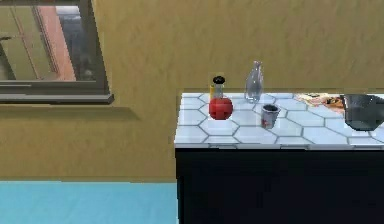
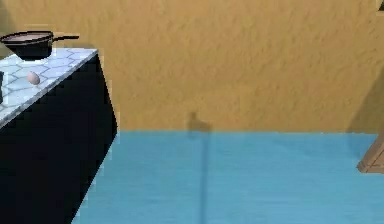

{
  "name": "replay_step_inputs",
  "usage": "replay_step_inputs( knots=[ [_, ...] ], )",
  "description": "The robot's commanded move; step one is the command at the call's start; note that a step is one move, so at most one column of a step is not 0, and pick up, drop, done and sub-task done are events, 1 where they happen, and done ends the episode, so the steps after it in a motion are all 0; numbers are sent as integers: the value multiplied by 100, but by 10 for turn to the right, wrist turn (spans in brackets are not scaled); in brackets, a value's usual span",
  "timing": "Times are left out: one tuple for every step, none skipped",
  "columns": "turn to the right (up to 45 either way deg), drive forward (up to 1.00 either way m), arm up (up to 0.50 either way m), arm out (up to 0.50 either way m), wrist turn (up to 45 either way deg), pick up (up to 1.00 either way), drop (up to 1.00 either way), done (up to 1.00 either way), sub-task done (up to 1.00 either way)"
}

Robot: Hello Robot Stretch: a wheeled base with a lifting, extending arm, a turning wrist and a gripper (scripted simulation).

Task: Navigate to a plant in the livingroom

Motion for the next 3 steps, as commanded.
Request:
replay_step_inputs(
  knots=[
    [-420, 0, 0, 0, 0, 0, 0, 0, 0],
    [0, 100, 0, 0, 0, 0, 0, 0, 0],
    [0, 25, 0, 0, 0, 0, 0, 0, 0]
  ],
)
